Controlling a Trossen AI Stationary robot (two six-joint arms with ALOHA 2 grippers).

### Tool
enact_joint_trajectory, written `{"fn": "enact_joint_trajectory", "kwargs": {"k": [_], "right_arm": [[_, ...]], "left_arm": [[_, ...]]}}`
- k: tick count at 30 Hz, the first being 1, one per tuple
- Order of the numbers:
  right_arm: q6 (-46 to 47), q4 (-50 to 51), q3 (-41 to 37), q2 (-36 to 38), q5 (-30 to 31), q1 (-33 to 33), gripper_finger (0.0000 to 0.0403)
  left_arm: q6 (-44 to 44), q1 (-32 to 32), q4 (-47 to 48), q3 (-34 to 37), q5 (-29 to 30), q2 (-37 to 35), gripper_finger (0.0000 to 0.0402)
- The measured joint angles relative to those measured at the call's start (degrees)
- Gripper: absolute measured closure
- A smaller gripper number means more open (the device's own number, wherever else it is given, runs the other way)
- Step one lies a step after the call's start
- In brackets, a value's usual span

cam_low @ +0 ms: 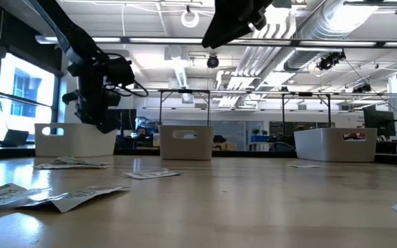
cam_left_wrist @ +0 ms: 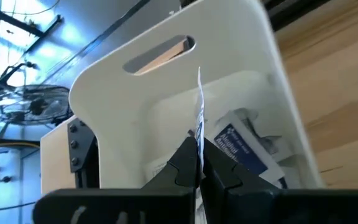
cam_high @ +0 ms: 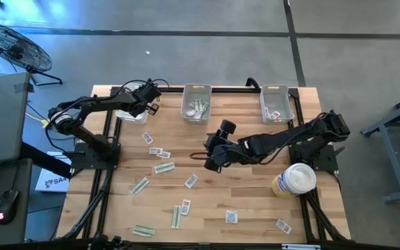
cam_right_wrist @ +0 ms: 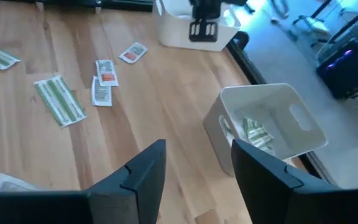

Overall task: Pick & Place First Aid Supplies
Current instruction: Put the blue pad into the white bin

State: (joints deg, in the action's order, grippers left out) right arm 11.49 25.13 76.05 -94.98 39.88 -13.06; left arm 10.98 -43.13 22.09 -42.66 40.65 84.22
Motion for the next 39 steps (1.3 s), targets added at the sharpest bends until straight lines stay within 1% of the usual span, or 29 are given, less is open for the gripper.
{"fn": "enact_joint_trajectory", "kwargs": {"k": [4, 6, 8, 11, 15, 20, 23, 26, 30, 33, 39], "right_arm": [[0.0, 0.2, 0.0, 0.0, -5.7, 1.7, 0.0226], [-0.1, 0.2, 0.0, 0.0, -8.9, 2.8, 0.0226], [-1.5, 0.2, 0.0, 0.0, -10.1, 3.6, 0.0226], [-3.3, 0.3, 0.0, 0.0, -10.0, 4.3, 0.0226], [-5.9, 0.3, 0.0, 0.0, -10.0, 4.4, 0.0226], [-5.3, 0.3, 0.0, 0.0, -10.7, 4.4, 0.0226], [-5.1, 0.3, 0.0, 0.0, -10.3, 4.4, 0.0226], [-5.1, 0.3, 0.0, 0.0, -10.0, 4.4, 0.0226], [-4.9, 0.2, 0.0, 0.0, -10.1, 4.4, 0.0226], [-4.9, 0.2, 0.0, 0.0, -10.1, 4.4, 0.0226], [-5.3, 0.7, 0.0, 0.0, -9.8, 4.4, 0.0226]], "left_arm": [[-0.2, -0.1, 0.7, -0.2, -1.0, -0.7, 0.0401], [-0.1, -0.8, 1.9, -0.2, -2.5, -0.7, 0.0402], [-0.2, -1.0, 2.3, -0.2, -4.4, -0.7, 0.0399], [-0.2, -1.1, 1.9, -0.2, -5.1, -0.7, 0.0388], [-0.2, -1.1, 1.9, -0.2, -4.7, -0.7, 0.0355], [-0.8, -1.1, 2.0, -0.2, -4.6, -0.8, 0.0294], [-2.3, -1.1, 1.9, -0.2, -6.2, -2.4, 0.0263], [-3.8, -1.1, 1.8, -0.4, -10.8, -5.2, 0.0244], [-4.7, -1.1, 1.6, -0.5, -21.5, -10.0, 0.0236], [-5.1, -1.1, 2.1, -0.5, -27.9, -13.5, 0.0236], [-5.2, -1.1, 2.0, -0.5, -33.7, -20.5, 0.0236]]}}
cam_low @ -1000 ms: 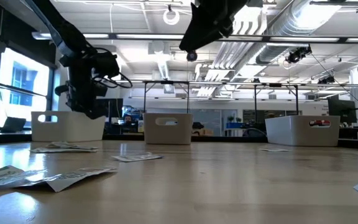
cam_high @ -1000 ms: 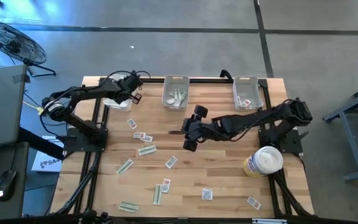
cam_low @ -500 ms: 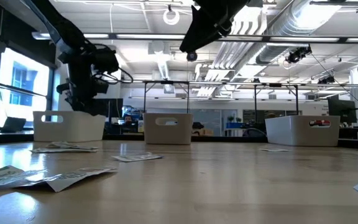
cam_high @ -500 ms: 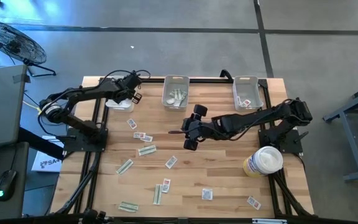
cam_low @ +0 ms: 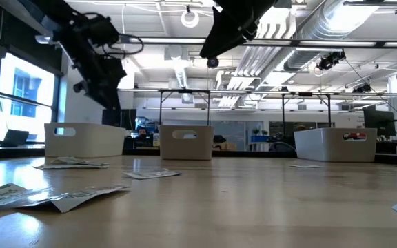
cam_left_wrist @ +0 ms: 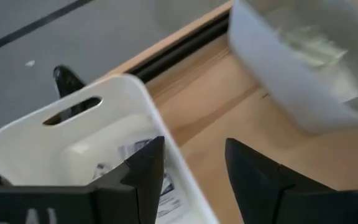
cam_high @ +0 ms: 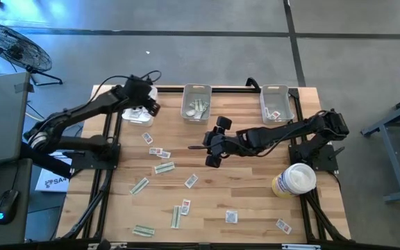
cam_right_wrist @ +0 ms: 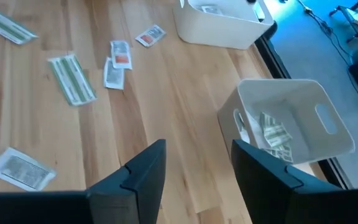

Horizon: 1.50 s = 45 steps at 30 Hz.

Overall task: Pick & Place First Aid Supplies
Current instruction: Put the blue pad into the white bin

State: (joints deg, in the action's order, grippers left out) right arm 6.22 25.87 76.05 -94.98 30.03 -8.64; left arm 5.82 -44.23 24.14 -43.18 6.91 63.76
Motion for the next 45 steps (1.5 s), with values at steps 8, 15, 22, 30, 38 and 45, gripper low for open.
{"fn": "enact_joint_trajectory", "kwargs": {"k": [8, 15, 22, 30, 38, 45], "right_arm": [[13.5, 17.1, 0.0, 0.0, 1.2, 0.1, 0.0226], [30.6, 30.2, -0.2, 0.0, -1.5, -0.1, 0.0226], [46.2, 23.2, -10.1, 0.1, -11.1, 1.6, 0.0226], [51.6, 14.9, -20.6, 0.1, -16.9, 4.3, 0.0226], [50.8, 5.4, -26.6, 0.1, -18.0, 7.3, 0.0234], [50.3, 0.7, -30.1, 0.3, -18.9, 7.9, 0.029]], "left_arm": [[1.9, 0.0, -0.9, 2.2, -12.2, -8.5, 0.0236], [3.5, 0.0, -7.0, 9.7, -19.2, -13.0, 0.0236], [5.0, 0.0, -14.5, 15.6, -23.7, -14.1, 0.0236], [5.0, 0.0, -15.4, 16.6, -24.5, -14.1, 0.0236], [5.0, 0.0, -15.7, 16.6, -24.5, -14.1, 0.0236], [5.0, 0.0, -15.6, 16.6, -24.5, -14.1, 0.0236]]}}
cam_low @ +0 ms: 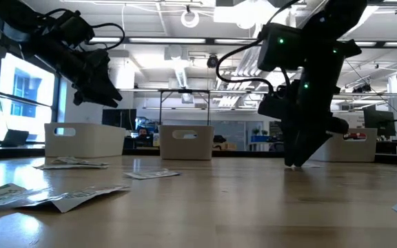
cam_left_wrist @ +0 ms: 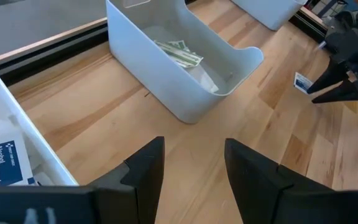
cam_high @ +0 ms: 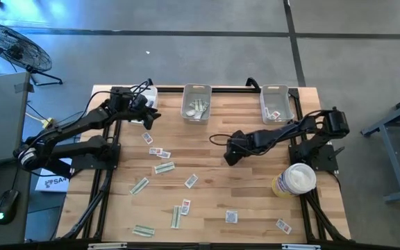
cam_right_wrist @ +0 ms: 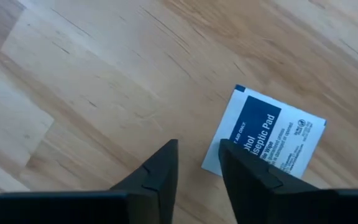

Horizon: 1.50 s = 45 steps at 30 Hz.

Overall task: Pick & Place First Aid Supplies
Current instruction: Put the blue pad into the white bin

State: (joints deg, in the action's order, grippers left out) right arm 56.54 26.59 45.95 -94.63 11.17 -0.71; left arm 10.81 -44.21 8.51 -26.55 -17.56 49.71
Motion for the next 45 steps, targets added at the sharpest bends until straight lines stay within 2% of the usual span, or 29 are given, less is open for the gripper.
{"fn": "enact_joint_trajectory", "kwargs": {"k": [5, 19, 27, 34, 39, 42, 45], "right_arm": [[-1.0, 1.0, -0.3, 0.0, 1.6, 0.0, 0.0328], [-3.3, 3.8, -0.3, -1.6, 3.5, 0.0, 0.0396], [-7.2, 5.2, 2.8, -1.6, 4.8, -0.5, 0.0401], [-12.9, 4.5, 8.2, -1.5, 4.9, -3.0, 0.0401], [-10.5, 10.1, 11.0, -1.5, 5.0, -4.0, 0.04], [-10.1, 15.1, 10.8, -1.5, 5.3, -3.7, 0.0387], [-10.5, 14.8, 9.4, -1.4, 4.8, -3.1, 0.0362]], "left_arm": [[0.0, 0.0, 0.0, 0.0, 0.0, 0.0, 0.0236], [0.0, 0.0, 0.1, 0.0, 0.0, 0.0, 0.0236], [0.0, 0.6, -0.3, 0.0, 0.2, 0.0, 0.0236], [0.1, 8.9, -5.4, 0.0, 0.8, 0.0, 0.0236], [0.2, 15.8, -7.6, 0.0, 4.0, 0.0, 0.0236], [0.2, 19.3, -7.6, 0.0, 7.2, 0.0, 0.0236], [0.2, 22.0, -7.6, 0.0, 9.7, 0.0, 0.0236]]}}
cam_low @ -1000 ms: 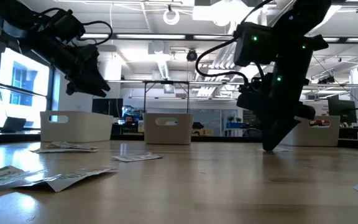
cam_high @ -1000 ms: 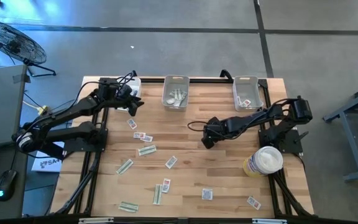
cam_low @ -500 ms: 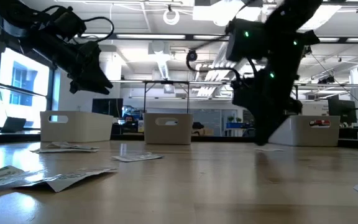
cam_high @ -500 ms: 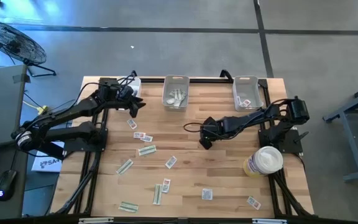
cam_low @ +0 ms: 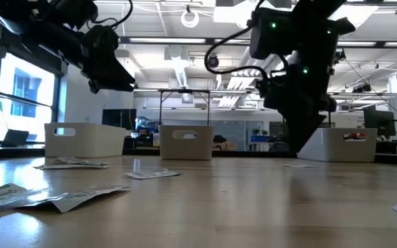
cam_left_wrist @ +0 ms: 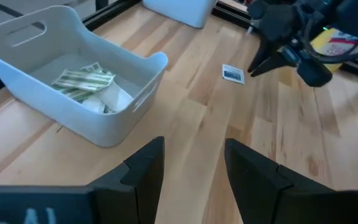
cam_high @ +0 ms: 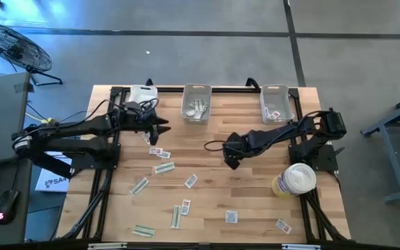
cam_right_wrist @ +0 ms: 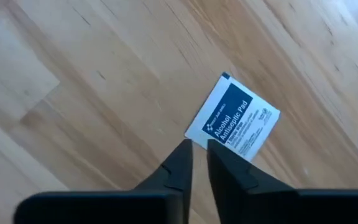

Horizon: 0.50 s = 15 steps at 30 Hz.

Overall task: Pick & Place First Aid Supplies
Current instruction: Put the blue pad into the white bin

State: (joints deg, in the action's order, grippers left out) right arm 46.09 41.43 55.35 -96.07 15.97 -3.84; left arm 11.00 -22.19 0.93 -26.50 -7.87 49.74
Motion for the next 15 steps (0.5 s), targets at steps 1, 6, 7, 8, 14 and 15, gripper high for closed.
{"fn": "enact_joint_trajectory", "kwargs": {"k": [1, 6, 7, 8, 14, 15], "right_arm": [[0.0, -0.5, -0.4, 0.0, -0.2, 0.2, 0.0352], [0.0, -4.7, -2.2, 0.1, -0.3, 0.9, 0.0306], [-0.1, -5.3, -2.6, 0.1, -0.3, 0.9, 0.0301], [-0.9, -5.9, -3.1, 0.1, -0.3, 1.0, 0.0297], [-3.7, -9.0, -6.2, 0.1, 0.1, 1.5, 0.0299], [-4.0, -10.2, -6.8, 0.1, -0.4, 1.7, 0.03]], "left_arm": [[0.0, 0.7, 0.0, 0.0, 0.7, 0.0, 0.0236], [0.0, 2.4, -0.7, 0.0, 2.6, 0.0, 0.0236], [0.0, 2.4, -0.8, 0.0, 2.5, 0.0, 0.0236], [-0.1, 2.4, -0.8, 0.0, 2.5, 0.0, 0.0236], [-0.2, 2.4, -0.8, 0.0, 2.9, 0.0, 0.0236], [-0.2, 2.4, -0.8, 0.0, 2.9, 0.0, 0.0236]]}}
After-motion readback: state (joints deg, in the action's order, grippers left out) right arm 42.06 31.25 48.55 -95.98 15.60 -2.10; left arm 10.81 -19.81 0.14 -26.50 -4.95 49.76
